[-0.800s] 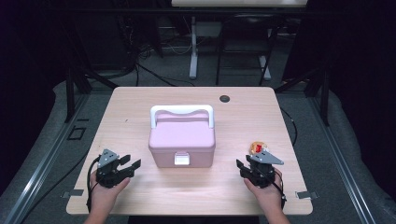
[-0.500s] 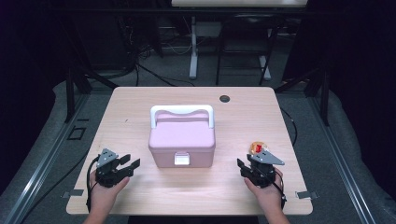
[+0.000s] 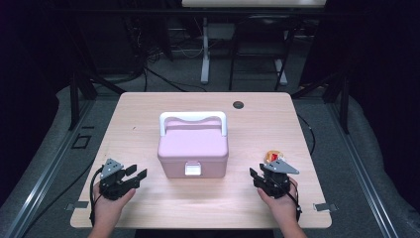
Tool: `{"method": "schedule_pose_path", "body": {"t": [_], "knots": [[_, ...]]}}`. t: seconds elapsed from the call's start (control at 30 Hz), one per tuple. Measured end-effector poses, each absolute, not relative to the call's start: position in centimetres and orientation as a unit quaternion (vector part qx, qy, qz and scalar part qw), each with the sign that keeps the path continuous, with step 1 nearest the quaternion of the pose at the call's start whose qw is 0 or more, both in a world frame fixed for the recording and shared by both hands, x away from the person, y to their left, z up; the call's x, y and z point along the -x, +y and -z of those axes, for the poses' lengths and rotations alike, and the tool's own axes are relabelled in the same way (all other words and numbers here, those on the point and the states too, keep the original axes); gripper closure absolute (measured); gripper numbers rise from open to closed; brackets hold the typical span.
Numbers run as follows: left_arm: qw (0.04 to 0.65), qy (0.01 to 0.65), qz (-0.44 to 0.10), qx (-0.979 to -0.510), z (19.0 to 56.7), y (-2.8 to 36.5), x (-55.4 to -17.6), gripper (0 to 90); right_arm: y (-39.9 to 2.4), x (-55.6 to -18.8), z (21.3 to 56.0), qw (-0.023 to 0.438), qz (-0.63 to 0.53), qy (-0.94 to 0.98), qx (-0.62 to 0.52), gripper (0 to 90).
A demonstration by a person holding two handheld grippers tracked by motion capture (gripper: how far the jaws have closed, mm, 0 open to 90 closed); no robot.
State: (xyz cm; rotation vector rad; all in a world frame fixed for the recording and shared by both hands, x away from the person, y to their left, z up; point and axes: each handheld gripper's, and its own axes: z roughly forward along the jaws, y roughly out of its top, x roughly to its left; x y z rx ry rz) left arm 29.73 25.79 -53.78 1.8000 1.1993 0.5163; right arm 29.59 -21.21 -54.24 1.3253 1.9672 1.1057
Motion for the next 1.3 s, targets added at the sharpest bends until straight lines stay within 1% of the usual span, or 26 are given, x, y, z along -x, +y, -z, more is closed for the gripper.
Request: {"method": "schedule_pose_path", "body": {"t": [0.17,0.2,0.53,0.63,0.77,0.87,0.93,0.97,1.0,1.07,1.1,1.17,1.3], "knots": [[0.436,0.483,-0.207,-0.731,53.7,25.8,-29.4,55.4,-21.0,-29.9,54.2,0.258,-0.411,0.725,-0.488,57.0],[0.439,0.482,-0.207,-0.729,53.8,25.8,-29.4,56.5,-20.9,-29.9,54.2,0.258,-0.412,0.726,-0.487,58.5],[0.443,0.486,-0.194,-0.728,53.7,25.7,-29.3,69.2,-19.6,-30.3,54.1,0.256,-0.413,0.736,-0.471,63.4],[0.443,0.485,-0.190,-0.730,53.7,25.5,-29.5,75.2,-19.3,-30.3,54.0,0.257,-0.419,0.738,-0.463,68.1],[0.444,0.481,-0.182,-0.734,53.3,25.3,-29.7,82.5,-19.1,-30.3,53.6,0.255,-0.425,0.736,-0.461,72.0],[0.446,0.477,-0.187,-0.734,53.1,25.1,-29.9,85.8,-19.1,-30.4,53.2,0.249,-0.427,0.735,-0.465,76.3],[0.446,0.477,-0.182,-0.735,52.9,24.9,-30.1,87.0,-19.0,-30.4,53.1,0.247,-0.425,0.735,-0.466,77.5],[0.449,0.476,-0.181,-0.734,52.9,24.8,-30.2,89.1,-19.0,-30.5,53.1,0.247,-0.421,0.738,-0.465,79.1],[0.444,0.473,-0.181,-0.739,52.9,24.5,-30.4,89.6,-18.9,-30.7,53.0,0.243,-0.418,0.740,-0.467,81.5],[0.441,0.470,-0.183,-0.743,52.7,24.2,-30.8,89.9,-18.8,-30.9,52.9,0.242,-0.417,0.741,-0.469,84.2],[0.441,0.470,-0.183,-0.743,52.7,24.2,-30.8,89.9,-18.8,-30.9,52.9,0.242,-0.417,0.741,-0.469,84.2],[0.442,0.470,-0.182,-0.742,52.4,23.8,-31.5,90.0,-18.7,-31.1,52.7,0.238,-0.415,0.743,-0.469,87.8],[0.446,0.469,-0.180,-0.741,52.0,23.1,-32.5,90.0,-18.1,-31.8,52.3,0.241,-0.410,0.749,-0.461,89.4]]}}
